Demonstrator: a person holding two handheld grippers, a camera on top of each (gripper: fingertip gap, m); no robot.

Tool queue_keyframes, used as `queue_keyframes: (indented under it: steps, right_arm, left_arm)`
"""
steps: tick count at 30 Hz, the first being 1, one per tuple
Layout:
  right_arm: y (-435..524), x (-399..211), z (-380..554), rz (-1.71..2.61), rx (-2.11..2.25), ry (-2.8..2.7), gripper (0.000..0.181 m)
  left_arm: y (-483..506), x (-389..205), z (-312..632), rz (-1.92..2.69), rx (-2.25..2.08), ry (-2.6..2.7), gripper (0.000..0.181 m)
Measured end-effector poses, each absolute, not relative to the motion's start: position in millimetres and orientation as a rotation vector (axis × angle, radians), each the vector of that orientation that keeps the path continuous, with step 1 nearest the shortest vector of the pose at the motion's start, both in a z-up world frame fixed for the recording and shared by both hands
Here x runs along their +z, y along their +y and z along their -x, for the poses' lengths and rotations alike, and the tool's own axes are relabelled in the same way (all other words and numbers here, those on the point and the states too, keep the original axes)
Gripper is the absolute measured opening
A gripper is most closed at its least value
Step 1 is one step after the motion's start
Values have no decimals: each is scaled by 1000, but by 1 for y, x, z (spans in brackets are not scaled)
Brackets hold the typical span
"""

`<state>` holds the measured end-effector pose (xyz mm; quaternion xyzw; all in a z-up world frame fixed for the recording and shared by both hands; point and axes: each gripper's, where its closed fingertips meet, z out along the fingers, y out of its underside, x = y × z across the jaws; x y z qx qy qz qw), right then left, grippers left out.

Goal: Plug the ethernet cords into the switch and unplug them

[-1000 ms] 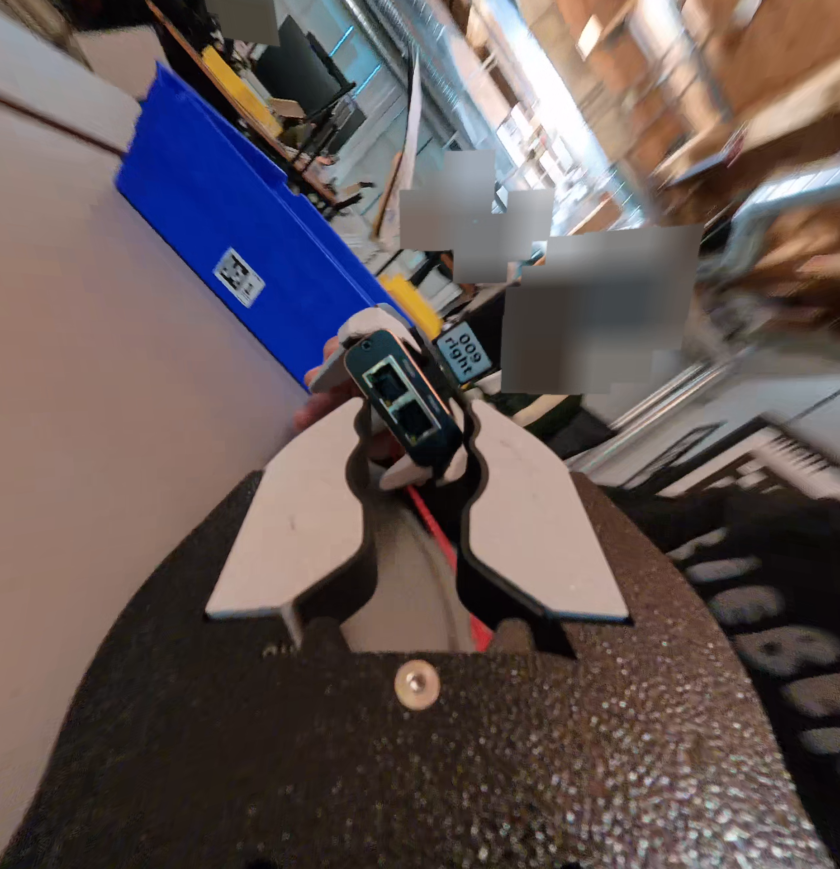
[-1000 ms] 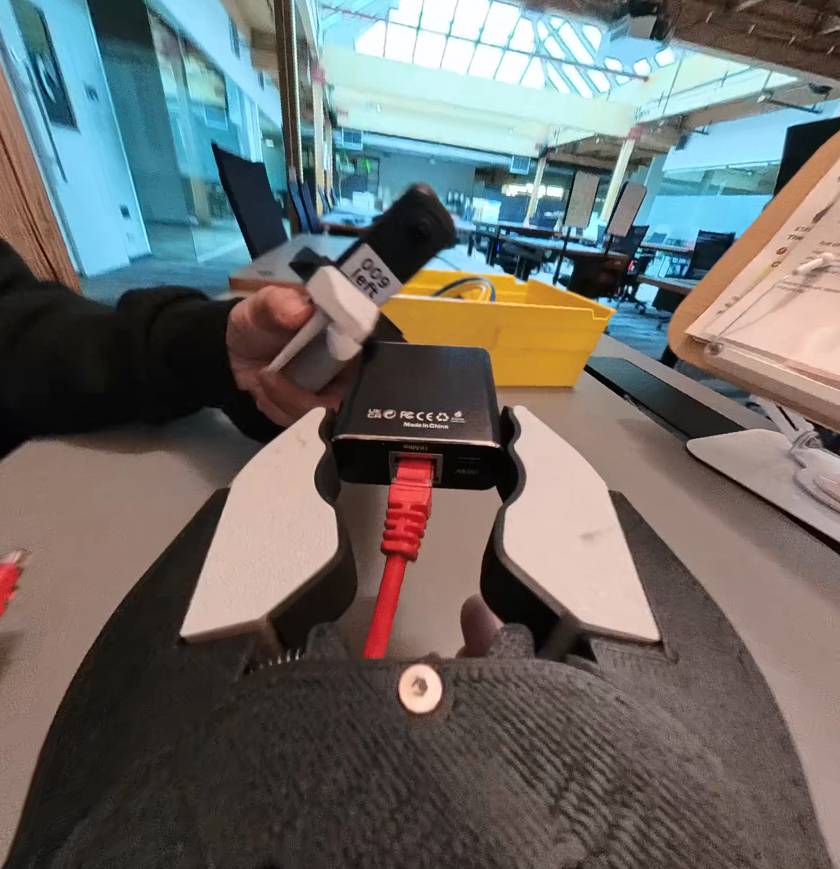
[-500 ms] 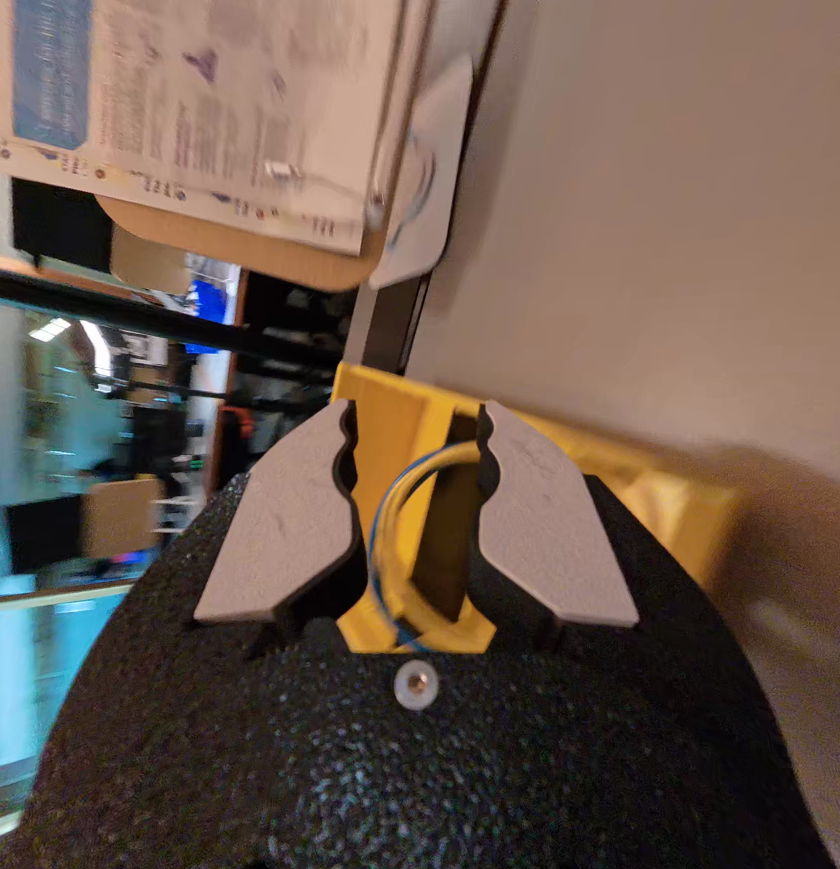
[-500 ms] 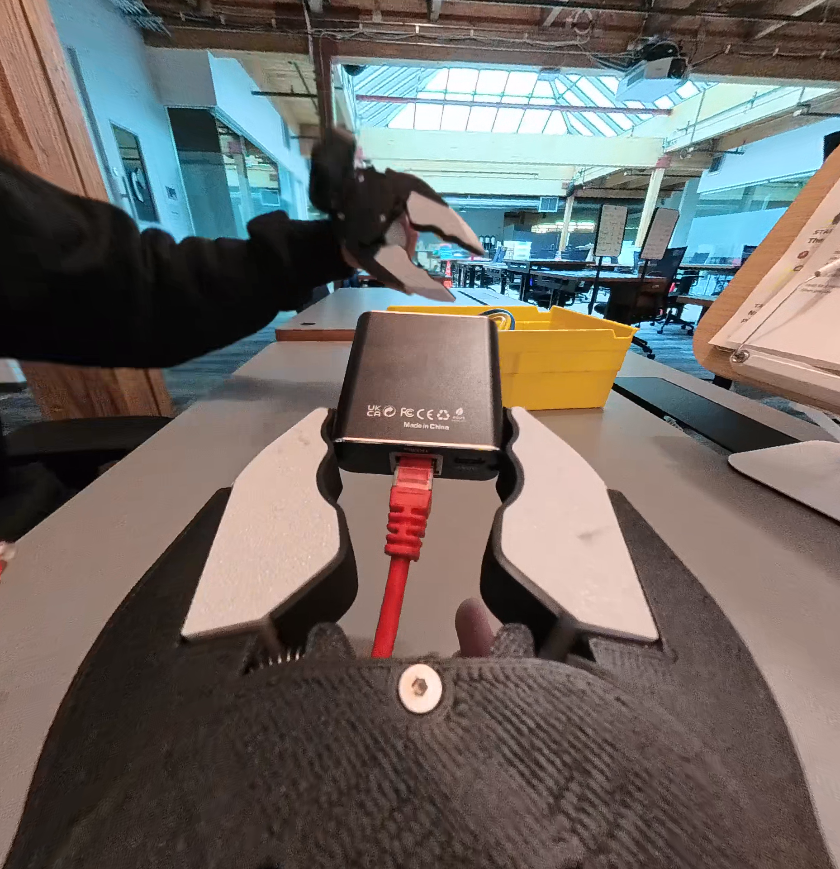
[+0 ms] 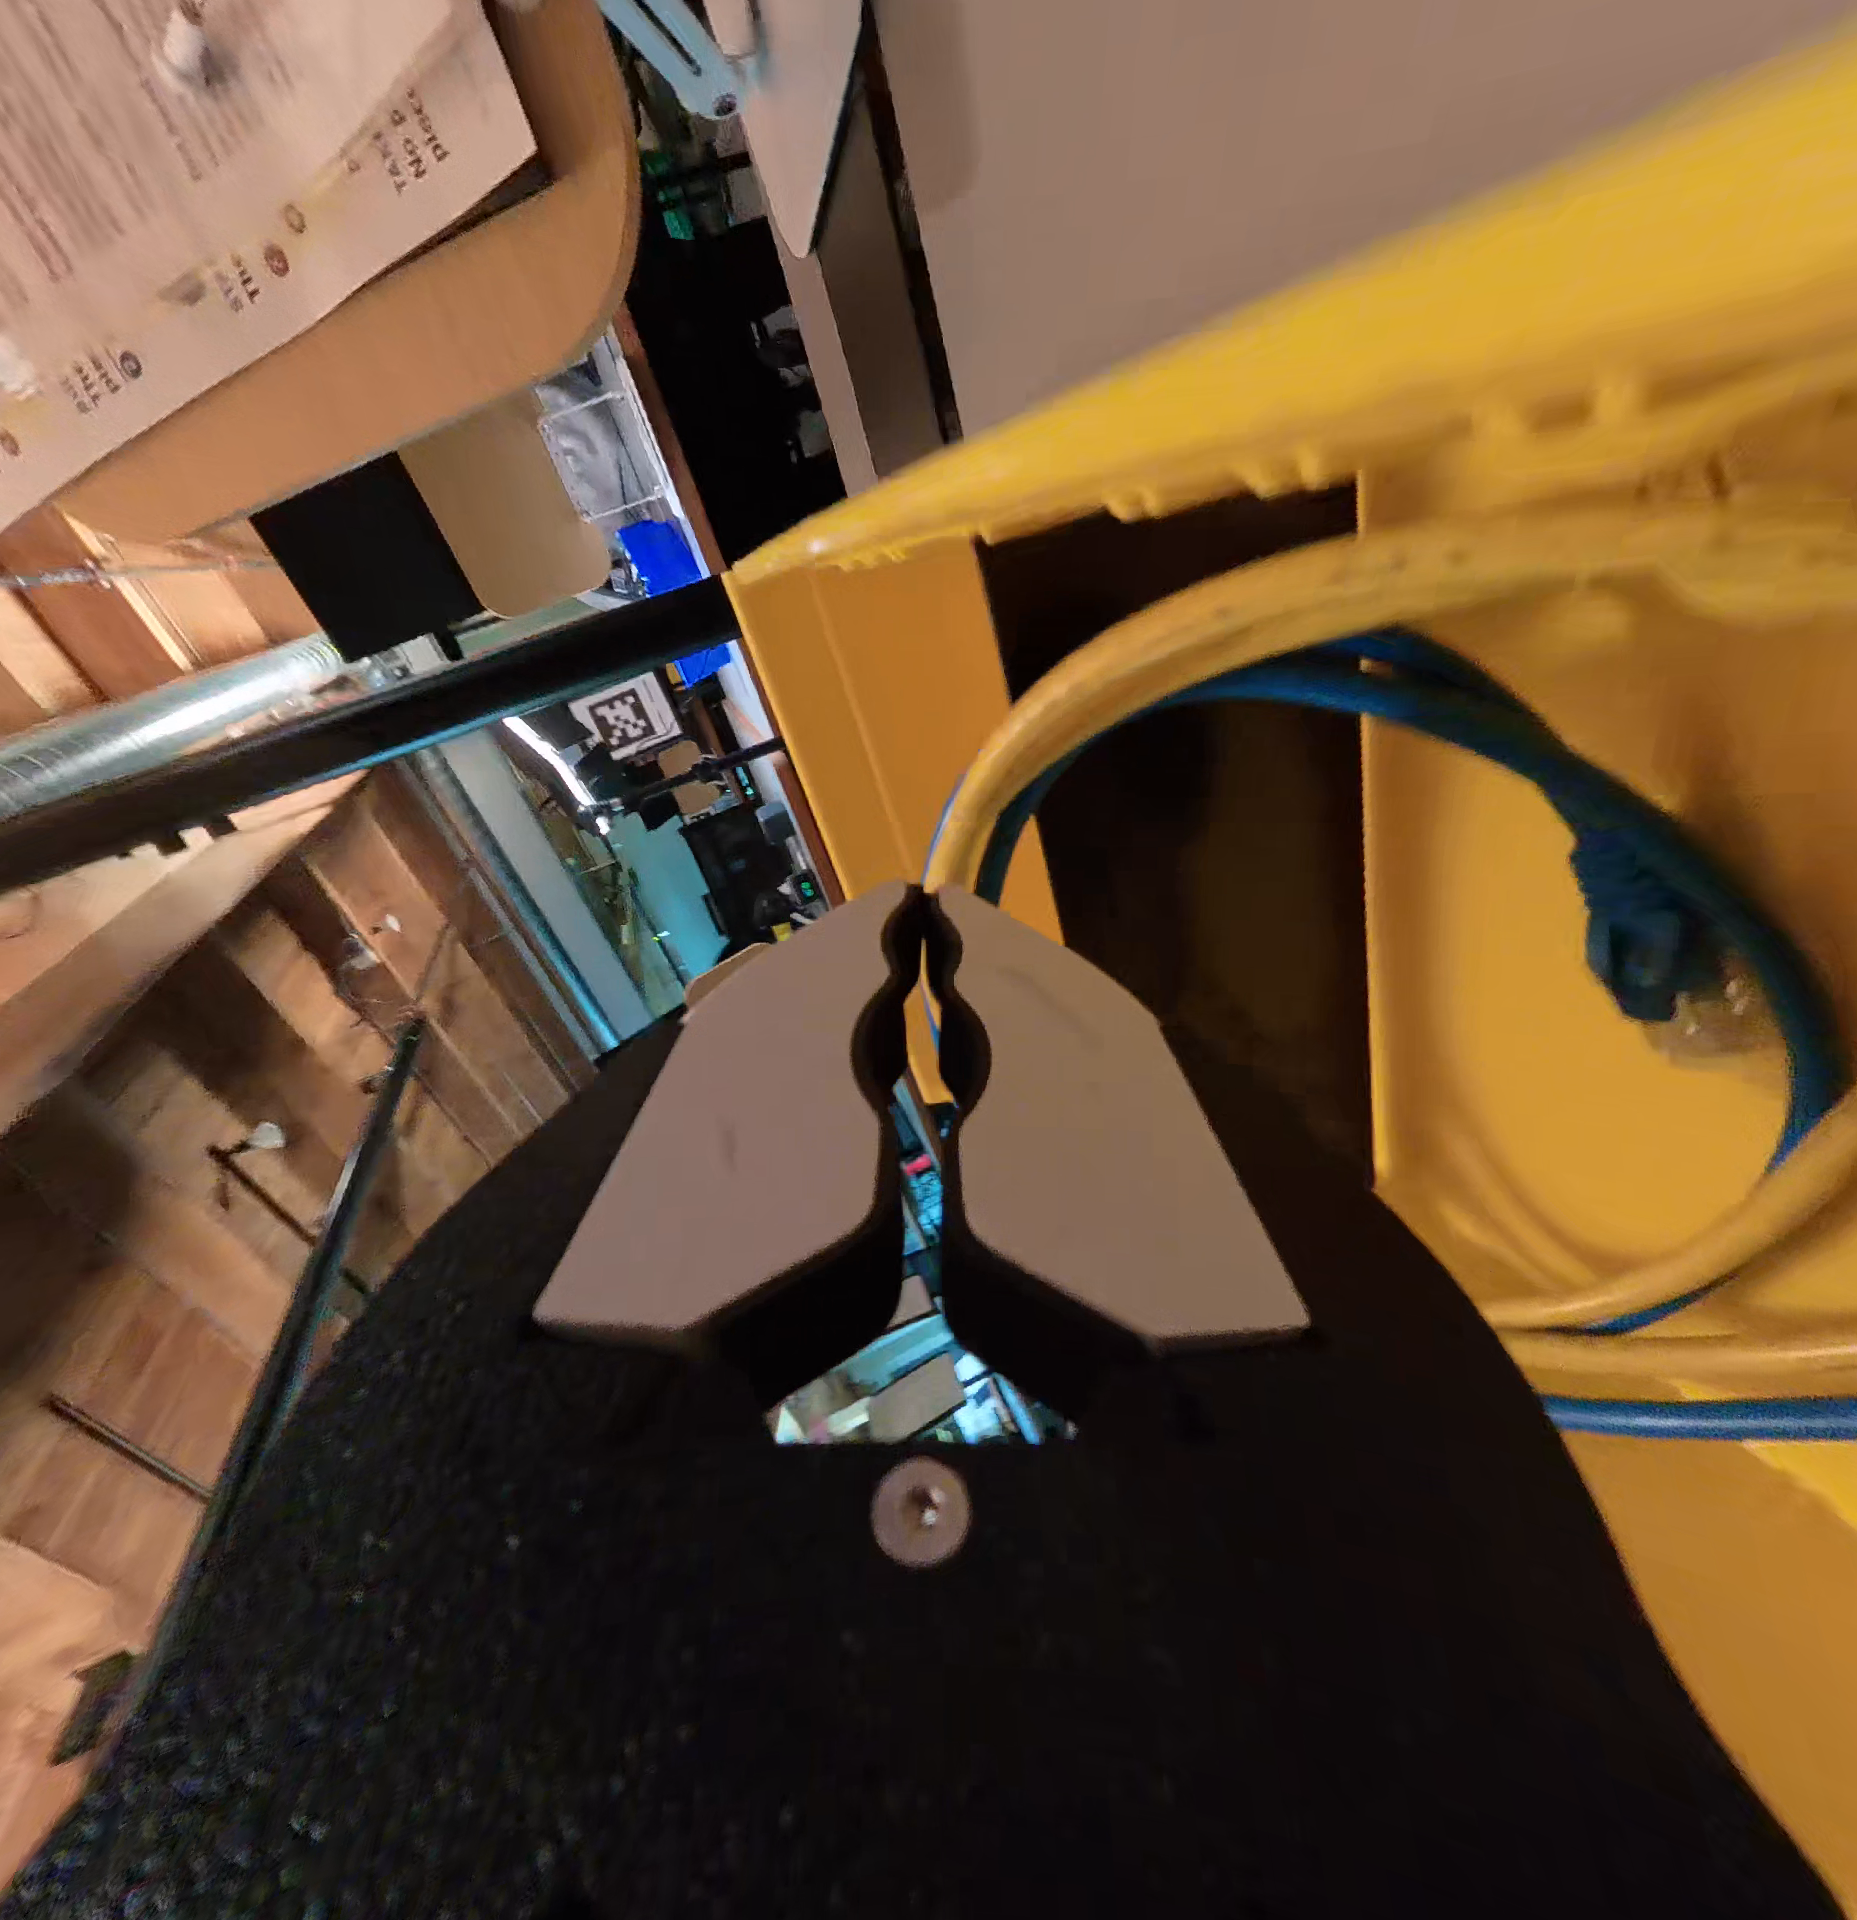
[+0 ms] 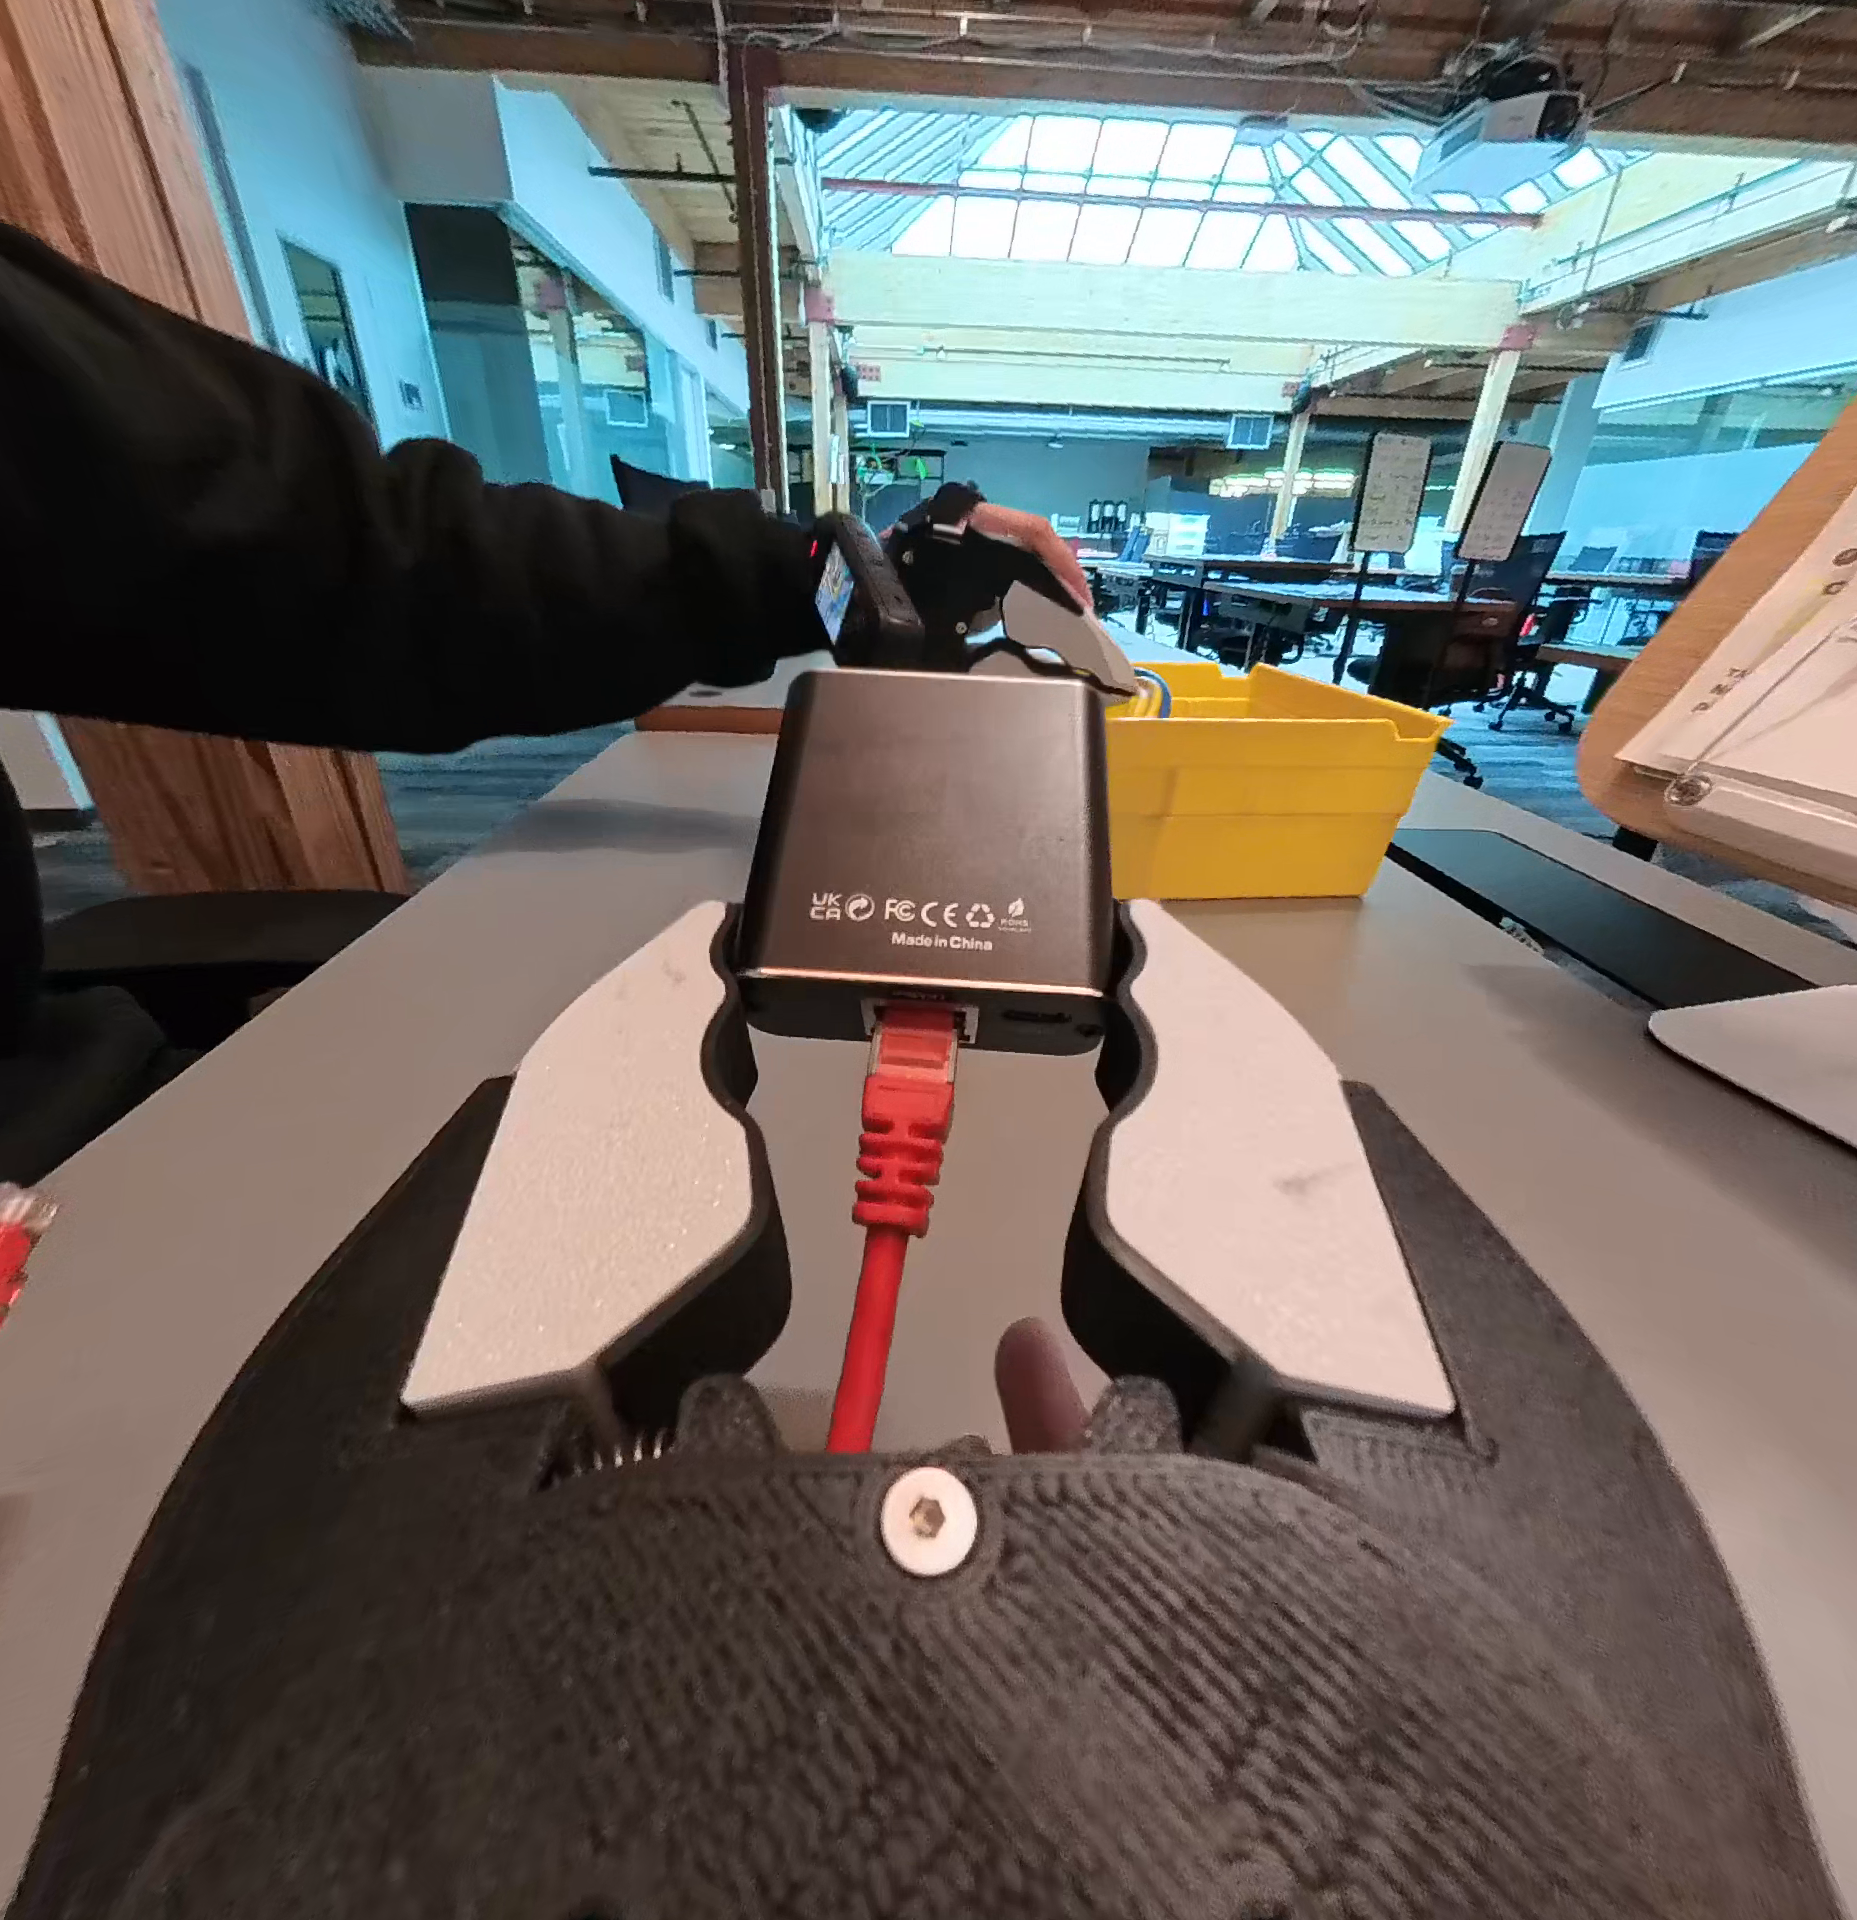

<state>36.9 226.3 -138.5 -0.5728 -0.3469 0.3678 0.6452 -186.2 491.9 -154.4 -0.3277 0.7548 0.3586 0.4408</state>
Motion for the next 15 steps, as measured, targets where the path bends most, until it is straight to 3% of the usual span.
queue_keyframes:
  steps: [5,8,9,11,15]
  right_arm:
    - [227,-143,-32,1329,815,-819,64]
    - [226,-142,-32,1324,812,-821,64]
    - [226,-142,-33,1323,810,-818,64]
    - [226,-142,-33,1317,808,-815,64]
    - [226,-139,-36,1303,814,-797,64]
  left_arm:
    - [483,-165,186,752,862,1984,36]
    - [485,-172,179,738,870,2029,39]
    - [489,-174,177,739,886,2031,36]
    - [496,-172,174,734,925,2010,11]
    - [498,-161,184,818,906,2006,8]
